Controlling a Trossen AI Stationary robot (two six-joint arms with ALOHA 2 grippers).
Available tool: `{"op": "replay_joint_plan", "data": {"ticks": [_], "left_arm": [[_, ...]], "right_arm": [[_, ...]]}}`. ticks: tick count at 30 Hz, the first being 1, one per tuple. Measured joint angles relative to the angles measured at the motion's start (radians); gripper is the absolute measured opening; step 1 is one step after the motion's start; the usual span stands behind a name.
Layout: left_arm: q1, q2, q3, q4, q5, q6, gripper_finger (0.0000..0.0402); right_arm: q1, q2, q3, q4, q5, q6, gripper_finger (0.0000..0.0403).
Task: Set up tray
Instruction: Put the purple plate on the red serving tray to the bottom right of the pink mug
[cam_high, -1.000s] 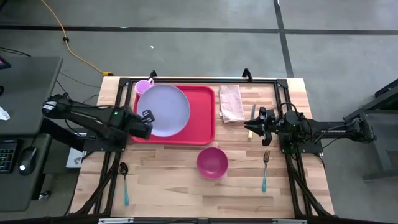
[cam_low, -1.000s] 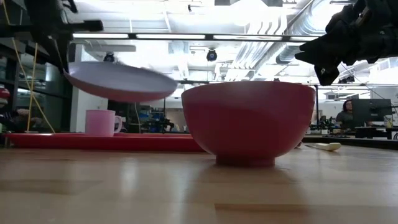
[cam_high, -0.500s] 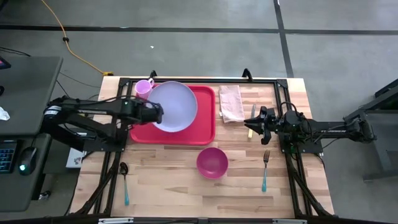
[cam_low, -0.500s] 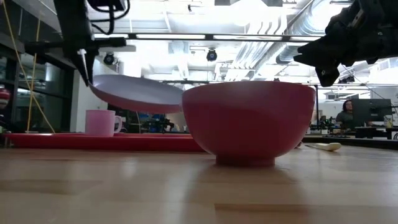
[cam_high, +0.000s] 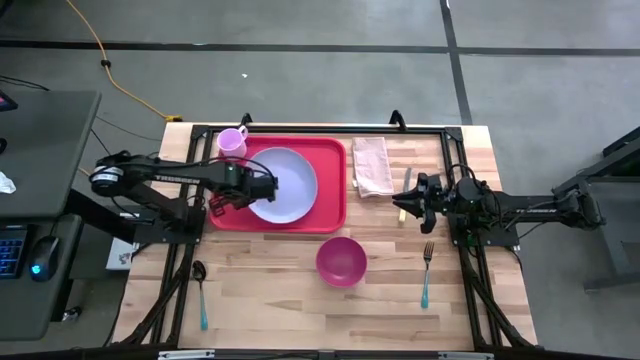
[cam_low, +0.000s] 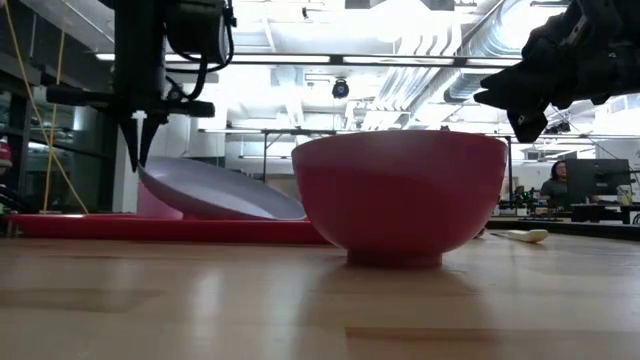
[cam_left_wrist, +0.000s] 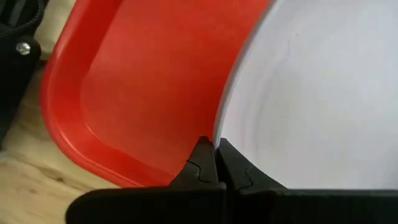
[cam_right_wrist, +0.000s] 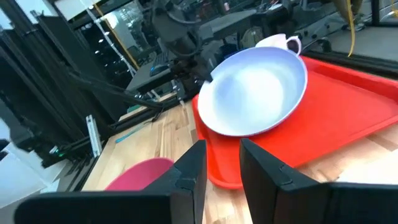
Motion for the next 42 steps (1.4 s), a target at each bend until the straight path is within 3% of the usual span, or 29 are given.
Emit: {"op": "replay_joint_plan", "data": {"ticks": [16,25,38,42], "left_arm": [[0.0,0.004,-0.002,-0.117,-0.021,-0.023,0.001],[0.046,0.004,-0.06,-0.018,0.006,-0.013,0.001],[0.131,0.004,-0.063,-0.012,0.02,0.079,0.0011],[0.153,0.011,-0.063,-0.017,0.039,0.087,0.0028]], "right_arm": [[0.0,0.0,0.0,-0.006,-0.018,0.0,0.0073],[0.0,0.0,0.0,-0.006,-0.018,0.005,0.0073],[-0.001,0.0,0.0,-0.006,-0.018,0.008,0.0073],[-0.001,0.0,0.0,-0.006,-0.018,0.008,0.0073]]}}
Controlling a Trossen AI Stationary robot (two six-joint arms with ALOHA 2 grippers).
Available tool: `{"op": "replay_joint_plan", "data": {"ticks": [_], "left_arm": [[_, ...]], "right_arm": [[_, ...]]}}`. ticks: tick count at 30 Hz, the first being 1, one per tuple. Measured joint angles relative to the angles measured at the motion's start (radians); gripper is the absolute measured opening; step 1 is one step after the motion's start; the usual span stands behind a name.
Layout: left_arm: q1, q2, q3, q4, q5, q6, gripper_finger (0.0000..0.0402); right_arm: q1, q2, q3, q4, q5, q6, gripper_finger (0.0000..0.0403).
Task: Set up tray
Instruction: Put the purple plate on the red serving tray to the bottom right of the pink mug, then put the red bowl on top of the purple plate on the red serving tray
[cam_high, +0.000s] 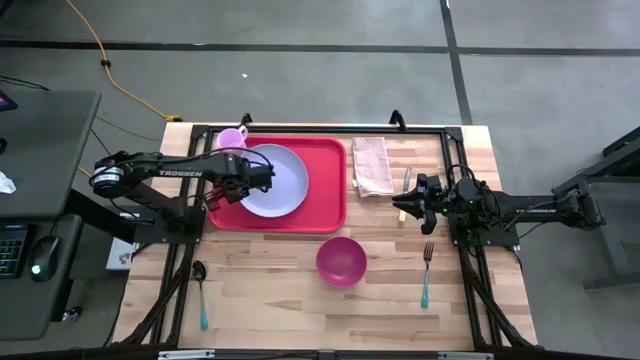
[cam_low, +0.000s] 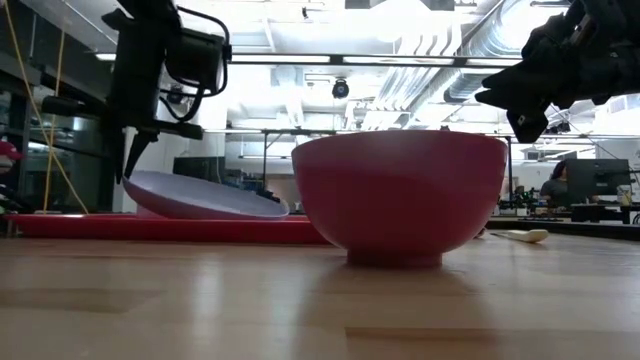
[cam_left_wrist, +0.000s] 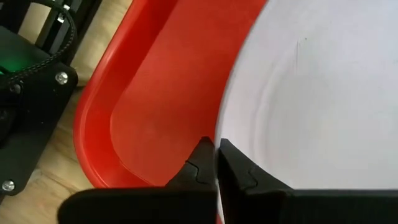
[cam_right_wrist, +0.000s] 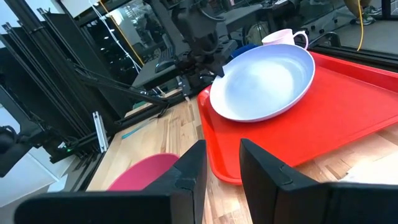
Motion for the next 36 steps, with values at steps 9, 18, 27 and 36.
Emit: {"op": "replay_joint_plan", "data": {"ticks": [9,18,27,36], "left_arm": [[0.017,0.034,0.0,0.005,0.015,0.027,0.0019],[0.017,0.035,-0.001,0.001,0.004,0.031,0.0082],[0.017,0.035,-0.001,0.004,-0.002,0.03,0.0113],[0.016,0.0,0.028,-0.003,-0.005,0.041,0.014]], "right_arm": [[0.0,0.0,0.0,0.0,0.0,0.0,0.0073],[0.0,0.0,0.0,0.0,0.0,0.0,0.0073],[0.0,0.0,0.0,0.0,0.0,0.0,0.0073],[0.0,0.0,0.0,0.0,0.0,0.0,0.0073]]}}
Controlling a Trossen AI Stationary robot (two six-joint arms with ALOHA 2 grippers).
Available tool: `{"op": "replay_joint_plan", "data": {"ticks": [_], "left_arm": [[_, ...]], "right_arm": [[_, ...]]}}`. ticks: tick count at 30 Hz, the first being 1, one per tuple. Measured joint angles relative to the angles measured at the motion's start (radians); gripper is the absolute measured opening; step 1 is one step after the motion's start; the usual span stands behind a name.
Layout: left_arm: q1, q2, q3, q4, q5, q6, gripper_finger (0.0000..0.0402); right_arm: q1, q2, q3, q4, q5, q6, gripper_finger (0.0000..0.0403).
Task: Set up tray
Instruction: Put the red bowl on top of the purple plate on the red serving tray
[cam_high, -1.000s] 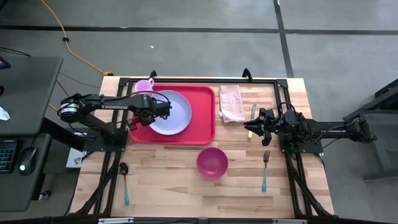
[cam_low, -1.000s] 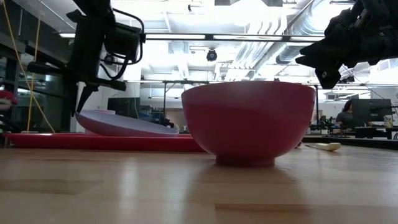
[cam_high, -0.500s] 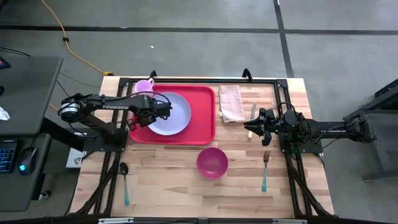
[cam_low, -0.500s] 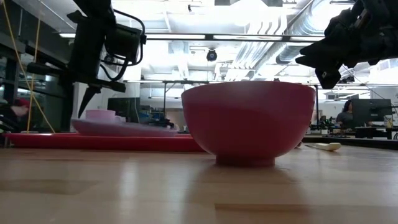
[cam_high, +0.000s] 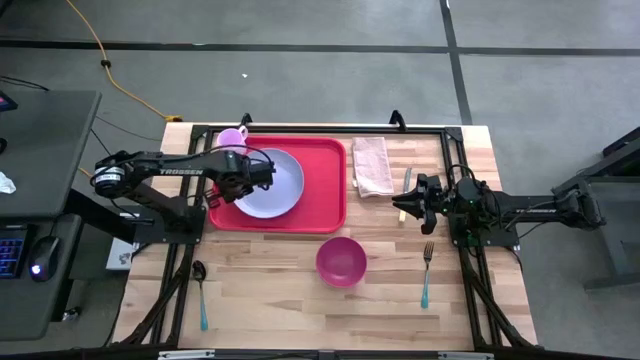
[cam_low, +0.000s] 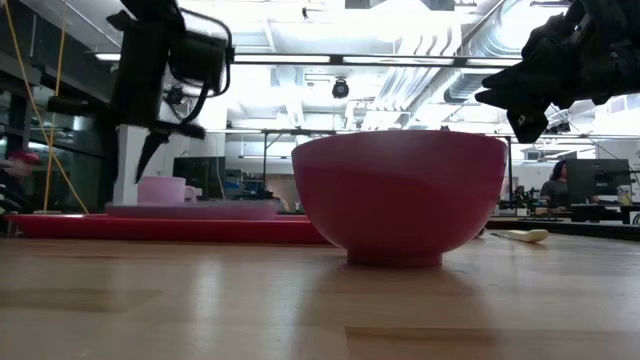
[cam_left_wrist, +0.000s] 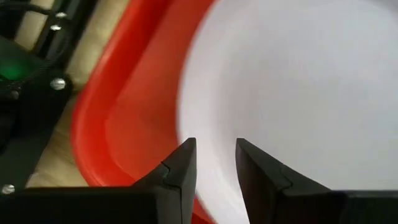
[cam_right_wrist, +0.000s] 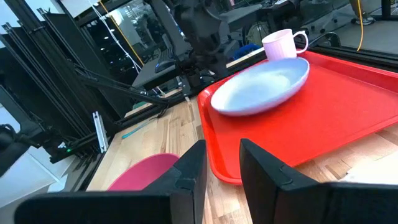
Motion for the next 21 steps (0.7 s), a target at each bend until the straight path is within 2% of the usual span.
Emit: {"op": "replay_joint_plan", "data": {"ticks": [3,8,16,21], "left_arm": [[0.0,-0.026,0.056,0.004,-0.025,0.083,0.0147],[-0.016,-0.041,0.222,0.037,-0.037,0.37,0.0149],[-0.168,-0.012,0.474,0.278,-0.087,0.743,0.0124],[-0.262,0.019,0.54,0.34,-0.084,0.833,0.0103]], "right_arm": [[0.0,0.0,0.0,0.0,0.0,0.001,0.0073],[0.0,0.0,0.0,0.0,0.0,0.003,0.0073],[0.0,0.0,0.0,0.0,0.014,0.003,0.0073],[0.0,0.0,0.0,0.0,0.024,0.004,0.0073]]}}
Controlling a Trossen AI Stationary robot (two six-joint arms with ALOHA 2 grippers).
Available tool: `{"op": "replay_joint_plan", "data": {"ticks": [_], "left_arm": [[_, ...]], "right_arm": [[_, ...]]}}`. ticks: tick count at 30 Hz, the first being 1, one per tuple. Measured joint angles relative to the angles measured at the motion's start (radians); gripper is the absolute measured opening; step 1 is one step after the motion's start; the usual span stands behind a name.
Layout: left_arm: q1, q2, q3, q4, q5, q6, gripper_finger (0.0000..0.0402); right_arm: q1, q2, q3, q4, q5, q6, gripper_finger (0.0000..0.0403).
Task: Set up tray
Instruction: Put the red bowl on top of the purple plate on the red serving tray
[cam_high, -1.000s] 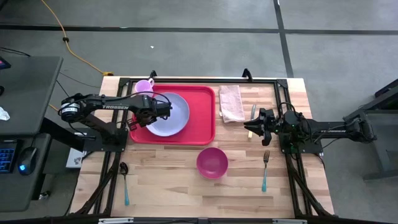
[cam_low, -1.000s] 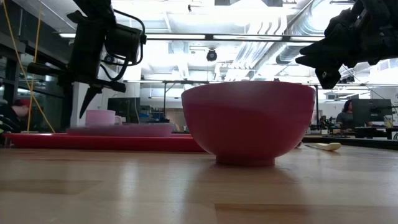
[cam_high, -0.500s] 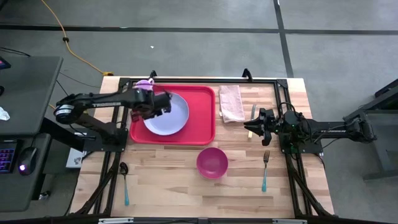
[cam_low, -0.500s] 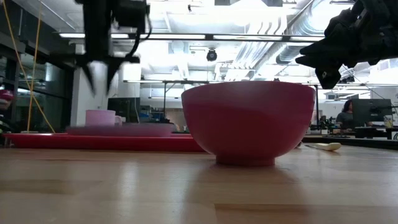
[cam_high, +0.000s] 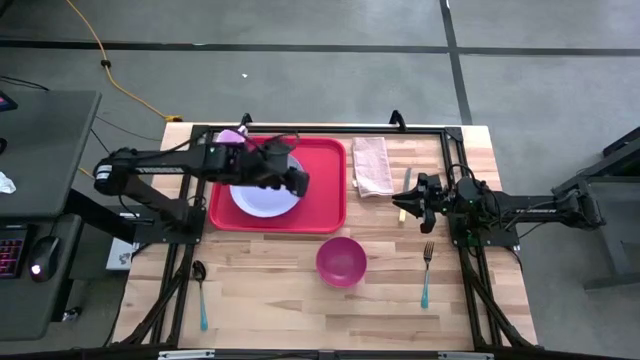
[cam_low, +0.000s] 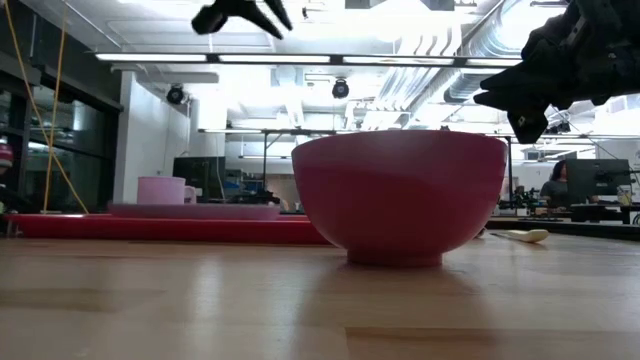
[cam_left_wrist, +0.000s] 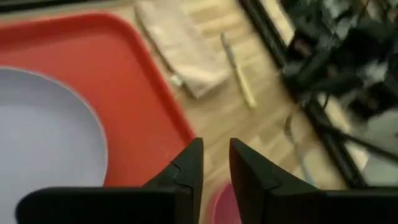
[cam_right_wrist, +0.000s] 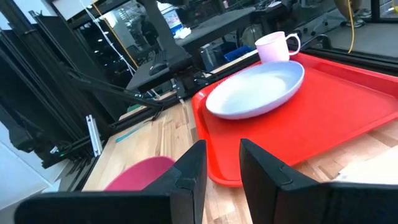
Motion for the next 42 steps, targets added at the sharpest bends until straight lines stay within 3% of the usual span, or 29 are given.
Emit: {"op": "replay_joint_plan", "data": {"ticks": [15,27,42], "left_arm": [[-0.15,0.139,0.033,0.021,0.058,-0.091,0.0083],[-0.152,0.229,0.033,0.031,0.161,-0.105,0.0083],[-0.152,0.239,0.033,0.045,0.167,-0.149,0.0083]], "right_arm": [[0.0,0.0,0.0,-0.013,-0.017,0.021,0.0073],[0.0,0.0,0.0,-0.022,-0.053,0.015,0.0073],[0.0,0.0,0.0,-0.04,-0.091,-0.01,0.0073]]}}
